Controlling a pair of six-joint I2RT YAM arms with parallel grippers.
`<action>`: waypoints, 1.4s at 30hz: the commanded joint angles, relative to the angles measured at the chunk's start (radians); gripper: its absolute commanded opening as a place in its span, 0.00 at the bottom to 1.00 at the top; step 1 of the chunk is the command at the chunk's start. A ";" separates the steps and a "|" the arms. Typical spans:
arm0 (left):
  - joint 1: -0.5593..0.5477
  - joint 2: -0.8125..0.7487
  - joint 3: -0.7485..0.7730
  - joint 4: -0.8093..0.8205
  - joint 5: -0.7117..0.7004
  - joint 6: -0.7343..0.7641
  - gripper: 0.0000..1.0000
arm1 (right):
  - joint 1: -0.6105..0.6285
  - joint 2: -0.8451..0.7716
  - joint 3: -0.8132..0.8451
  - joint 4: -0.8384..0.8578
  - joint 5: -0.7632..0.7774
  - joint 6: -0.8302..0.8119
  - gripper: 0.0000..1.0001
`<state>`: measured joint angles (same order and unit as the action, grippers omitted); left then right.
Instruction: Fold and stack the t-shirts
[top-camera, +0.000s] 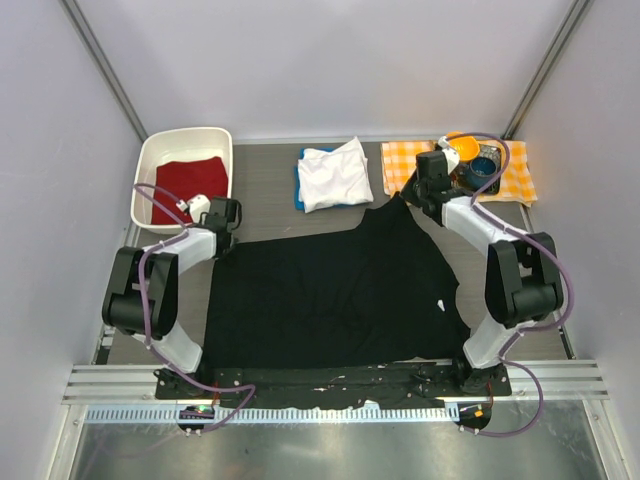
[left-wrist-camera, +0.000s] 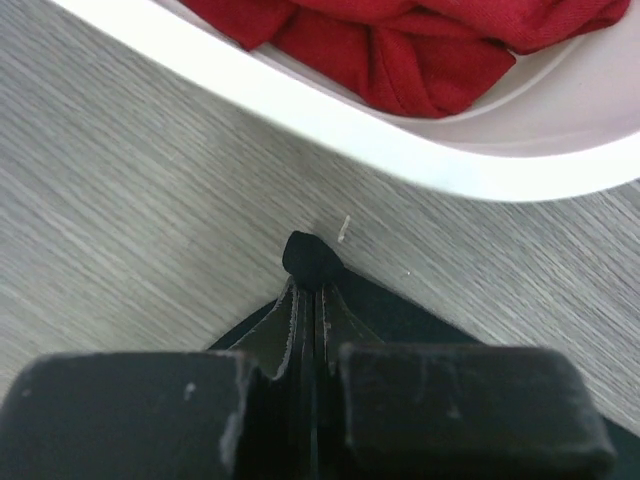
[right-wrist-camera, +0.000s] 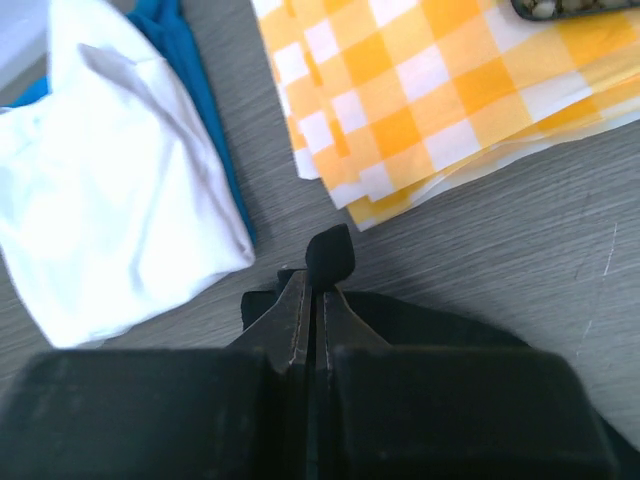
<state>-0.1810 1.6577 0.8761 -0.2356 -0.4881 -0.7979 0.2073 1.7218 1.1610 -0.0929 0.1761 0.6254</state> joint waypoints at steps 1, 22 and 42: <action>0.008 -0.125 -0.032 0.042 -0.010 0.023 0.00 | 0.030 -0.160 -0.010 -0.043 0.137 -0.046 0.01; -0.098 -0.712 -0.327 -0.100 -0.004 -0.067 0.00 | 0.153 -0.755 -0.230 -0.602 0.272 0.013 0.01; -0.138 -1.107 -0.391 -0.451 0.169 -0.290 0.00 | 0.247 -1.008 -0.327 -1.074 -0.033 0.138 0.01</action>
<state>-0.3111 0.6136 0.4839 -0.5793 -0.3286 -1.0199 0.4438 0.7311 0.8425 -1.0672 0.2123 0.7368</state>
